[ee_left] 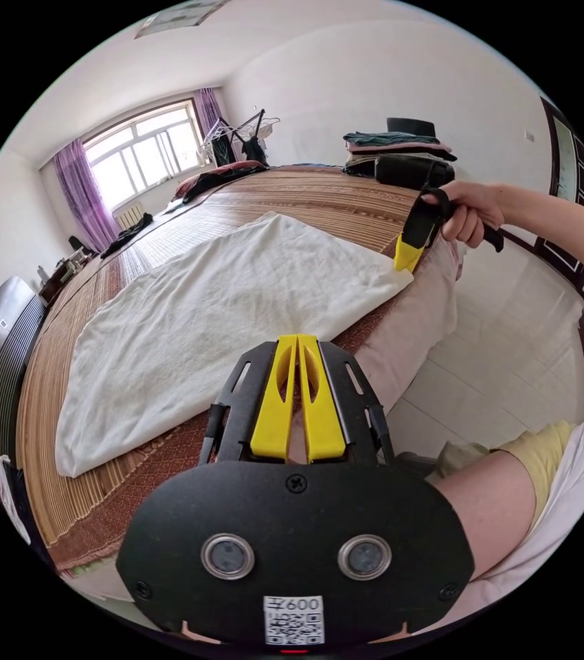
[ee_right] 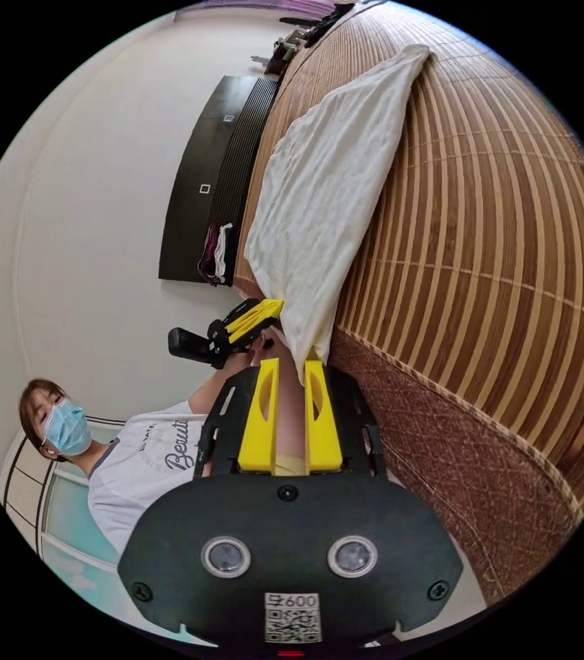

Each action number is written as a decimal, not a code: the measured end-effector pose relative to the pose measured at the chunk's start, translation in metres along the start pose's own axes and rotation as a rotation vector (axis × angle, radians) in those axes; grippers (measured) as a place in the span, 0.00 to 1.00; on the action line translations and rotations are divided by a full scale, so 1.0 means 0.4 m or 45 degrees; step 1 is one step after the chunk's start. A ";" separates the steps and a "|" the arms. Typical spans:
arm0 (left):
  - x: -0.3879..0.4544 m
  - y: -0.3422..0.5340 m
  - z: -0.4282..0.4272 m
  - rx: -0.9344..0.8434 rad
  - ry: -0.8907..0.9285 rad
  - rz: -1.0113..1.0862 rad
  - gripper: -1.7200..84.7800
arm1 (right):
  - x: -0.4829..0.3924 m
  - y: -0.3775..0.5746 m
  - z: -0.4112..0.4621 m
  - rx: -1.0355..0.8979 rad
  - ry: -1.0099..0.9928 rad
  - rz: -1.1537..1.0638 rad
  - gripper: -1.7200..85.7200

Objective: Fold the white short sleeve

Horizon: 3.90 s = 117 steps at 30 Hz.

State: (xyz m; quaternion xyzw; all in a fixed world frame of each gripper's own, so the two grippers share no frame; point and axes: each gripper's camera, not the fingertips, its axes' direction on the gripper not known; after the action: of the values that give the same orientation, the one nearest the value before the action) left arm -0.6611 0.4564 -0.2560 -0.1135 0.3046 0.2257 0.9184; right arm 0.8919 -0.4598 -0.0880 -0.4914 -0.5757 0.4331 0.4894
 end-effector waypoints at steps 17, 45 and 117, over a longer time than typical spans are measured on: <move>0.107 -0.110 0.029 -0.047 0.024 -0.012 0.02 | 0.066 -0.136 0.258 -0.559 0.348 -0.125 0.01; 0.399 -0.640 -0.311 0.237 -0.548 -0.006 0.03 | 0.238 0.498 0.775 0.746 0.957 -0.568 0.01; -0.521 -1.419 -1.731 0.022 0.943 -0.759 0.17 | 0.980 0.244 0.966 0.632 1.103 -0.924 0.01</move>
State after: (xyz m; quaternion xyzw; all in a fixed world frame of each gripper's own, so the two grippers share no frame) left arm -0.8870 -0.3504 -0.6345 -0.2611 0.5676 -0.1058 0.7736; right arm 0.5085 -0.0650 -0.1859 -0.2670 -0.3373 0.1211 0.8946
